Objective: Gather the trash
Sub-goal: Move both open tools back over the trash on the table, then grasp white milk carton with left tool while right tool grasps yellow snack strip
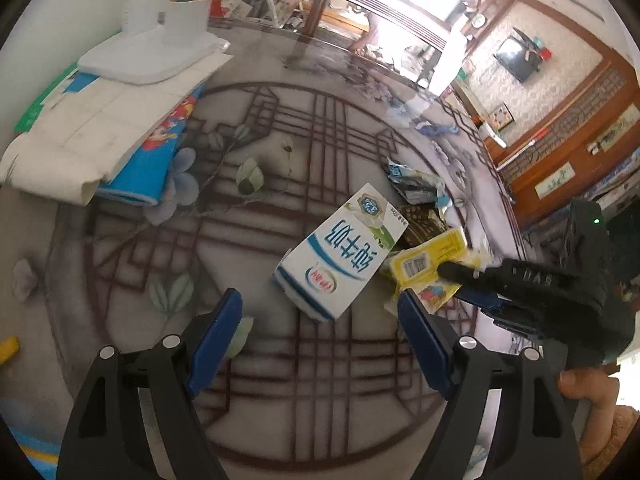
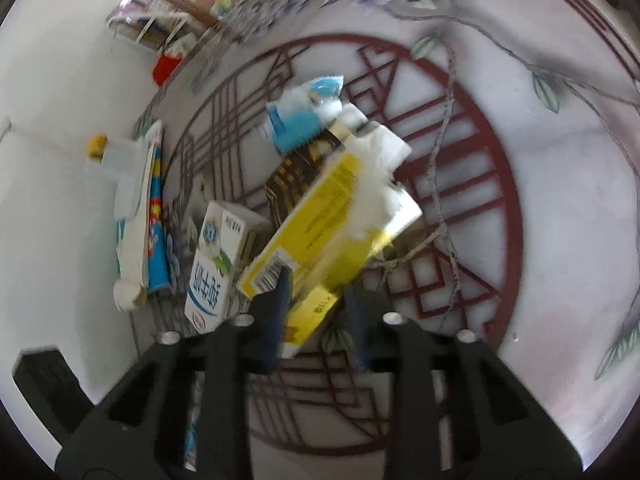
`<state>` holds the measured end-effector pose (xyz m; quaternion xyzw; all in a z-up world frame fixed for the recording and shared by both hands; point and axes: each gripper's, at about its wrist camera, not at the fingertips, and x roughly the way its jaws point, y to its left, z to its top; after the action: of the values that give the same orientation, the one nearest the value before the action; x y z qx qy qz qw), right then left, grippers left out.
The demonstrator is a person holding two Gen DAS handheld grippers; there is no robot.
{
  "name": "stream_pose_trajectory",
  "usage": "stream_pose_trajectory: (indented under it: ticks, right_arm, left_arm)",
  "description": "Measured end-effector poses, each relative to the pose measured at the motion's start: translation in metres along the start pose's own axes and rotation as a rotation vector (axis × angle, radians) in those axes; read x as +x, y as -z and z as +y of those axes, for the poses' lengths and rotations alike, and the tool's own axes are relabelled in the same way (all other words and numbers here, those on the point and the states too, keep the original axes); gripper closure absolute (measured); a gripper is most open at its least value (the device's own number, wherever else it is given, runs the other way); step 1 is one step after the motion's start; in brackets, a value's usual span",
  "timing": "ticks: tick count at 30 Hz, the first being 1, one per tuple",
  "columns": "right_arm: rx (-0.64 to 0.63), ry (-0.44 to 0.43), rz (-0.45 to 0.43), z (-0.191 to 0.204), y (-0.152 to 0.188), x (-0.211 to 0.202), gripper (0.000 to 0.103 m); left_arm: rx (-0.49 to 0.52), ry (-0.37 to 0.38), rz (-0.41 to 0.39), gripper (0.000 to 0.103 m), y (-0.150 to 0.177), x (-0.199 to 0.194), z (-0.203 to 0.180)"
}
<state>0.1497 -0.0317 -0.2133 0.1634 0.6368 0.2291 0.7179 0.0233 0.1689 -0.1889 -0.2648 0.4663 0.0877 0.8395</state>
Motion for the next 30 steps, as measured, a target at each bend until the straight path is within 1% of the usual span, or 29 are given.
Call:
stream_pose_trajectory:
  ticks: [2,4,8,9,11,15,16,17,18,19,20,21,22,23,25,27,30]
  right_arm:
    - [-0.018,-0.013,0.006,-0.003,0.002,-0.006,0.084]
    - [-0.069,0.003,0.012,-0.005,0.004,-0.017,0.085]
    - [-0.183,0.079,0.015,-0.008,0.006,-0.037,0.086]
    - [-0.205,0.106,0.015,-0.011,0.006,-0.044,0.086]
    - [-0.228,0.148,0.023,-0.018,0.006,-0.052,0.086]
    - [-0.226,0.2,0.013,-0.03,0.005,-0.06,0.085]
    - [-0.224,0.205,0.01,-0.032,0.007,-0.061,0.081]
    - [-0.22,0.209,0.01,-0.034,0.007,-0.06,0.07]
    - [-0.216,0.212,0.008,-0.034,0.009,-0.06,0.063]
    - [-0.216,0.22,0.002,-0.033,0.01,-0.06,0.052]
    - [-0.222,0.227,-0.002,-0.033,0.012,-0.06,0.048]
    - [-0.238,0.242,-0.007,-0.03,0.014,-0.057,0.046]
    - [-0.251,0.256,-0.008,-0.026,0.015,-0.054,0.041]
    - [-0.262,0.269,-0.008,-0.024,0.015,-0.052,0.033]
    - [-0.275,0.29,-0.013,-0.023,0.016,-0.048,0.027]
    - [-0.277,0.3,-0.015,-0.023,0.016,-0.045,0.027]
    - [-0.289,0.312,-0.022,-0.022,0.015,-0.041,0.027]
  left_arm:
    - [0.035,0.0,0.014,0.027,-0.005,0.007,-0.006]
    - [0.075,-0.007,0.028,0.027,-0.01,0.014,-0.013]
    - [0.137,-0.027,0.056,0.027,-0.017,0.031,-0.023]
    - [0.157,-0.045,0.059,0.027,-0.019,0.037,-0.026]
    - [0.174,-0.05,0.073,0.027,-0.022,0.044,-0.028]
    - [0.208,-0.065,0.094,0.027,-0.028,0.058,-0.035]
    - [0.217,-0.069,0.095,0.027,-0.029,0.06,-0.036]
    - [0.226,-0.075,0.094,0.027,-0.03,0.062,-0.038]
    - [0.24,-0.077,0.097,0.027,-0.031,0.064,-0.04]
    - [0.245,-0.079,0.099,0.027,-0.032,0.066,-0.041]
    - [0.252,-0.085,0.096,0.028,-0.032,0.067,-0.042]
    - [0.256,-0.083,0.098,0.028,-0.033,0.069,-0.043]
    - [0.257,-0.083,0.097,0.033,-0.032,0.07,-0.043]
    - [0.258,-0.081,0.086,0.034,-0.032,0.068,-0.043]
    - [0.251,-0.072,0.068,0.044,-0.03,0.066,-0.042]
    - [0.228,-0.066,0.041,0.047,-0.028,0.058,-0.039]
    - [0.196,-0.054,-0.011,0.047,-0.023,0.041,-0.037]
